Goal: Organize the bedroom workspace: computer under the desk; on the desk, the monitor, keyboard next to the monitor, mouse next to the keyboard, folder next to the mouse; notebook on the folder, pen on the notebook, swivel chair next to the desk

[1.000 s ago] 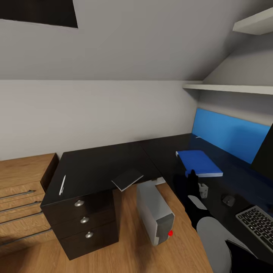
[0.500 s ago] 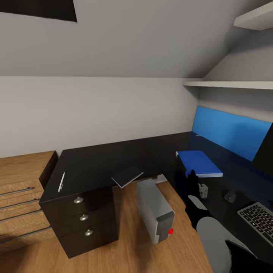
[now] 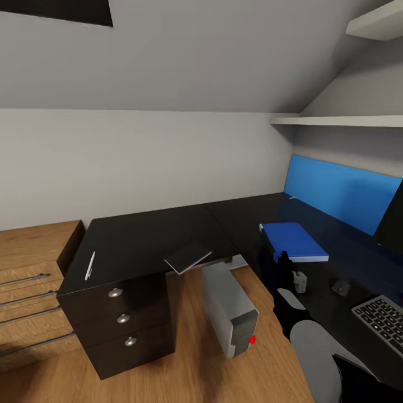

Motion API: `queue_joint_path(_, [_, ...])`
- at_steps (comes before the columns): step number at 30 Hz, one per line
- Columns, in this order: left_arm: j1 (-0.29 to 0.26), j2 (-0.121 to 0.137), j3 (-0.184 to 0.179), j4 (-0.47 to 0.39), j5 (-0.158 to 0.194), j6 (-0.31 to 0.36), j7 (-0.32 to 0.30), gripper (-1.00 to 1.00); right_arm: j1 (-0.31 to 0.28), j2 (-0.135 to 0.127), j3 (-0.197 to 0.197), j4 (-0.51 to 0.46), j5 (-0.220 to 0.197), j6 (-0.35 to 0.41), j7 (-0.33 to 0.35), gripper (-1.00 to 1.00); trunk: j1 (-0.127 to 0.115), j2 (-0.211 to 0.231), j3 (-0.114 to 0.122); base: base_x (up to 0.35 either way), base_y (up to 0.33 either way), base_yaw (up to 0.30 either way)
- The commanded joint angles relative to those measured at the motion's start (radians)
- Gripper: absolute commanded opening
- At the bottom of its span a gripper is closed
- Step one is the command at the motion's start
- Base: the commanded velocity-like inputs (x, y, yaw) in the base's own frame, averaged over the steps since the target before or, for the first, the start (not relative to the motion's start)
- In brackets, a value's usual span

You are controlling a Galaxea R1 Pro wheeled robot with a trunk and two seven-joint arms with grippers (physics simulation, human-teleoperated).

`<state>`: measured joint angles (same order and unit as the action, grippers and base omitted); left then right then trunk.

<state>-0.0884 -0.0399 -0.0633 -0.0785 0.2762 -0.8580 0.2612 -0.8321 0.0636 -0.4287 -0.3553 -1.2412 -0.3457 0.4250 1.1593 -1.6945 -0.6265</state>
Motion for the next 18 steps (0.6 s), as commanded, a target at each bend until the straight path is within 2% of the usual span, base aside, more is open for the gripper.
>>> queue_joint_path(1, [-0.001, 0.000, -0.007, 0.000, 0.006, -0.003, 0.004, 1.00, -0.001, 0.000, -0.001, 0.001, -0.010, 0.000, 0.008, -1.00, 0.000, 0.000, -0.001, 0.000, 0.000, 0.000])
queue_joint_path(18, [-0.001, -0.001, -0.007, 0.001, 0.005, -0.004, 0.004, 1.00, -0.001, -0.004, -0.001, 0.001, -0.011, 0.001, -0.021, -1.00, 0.000, 0.000, -0.001, 0.000, 0.000, 0.000])
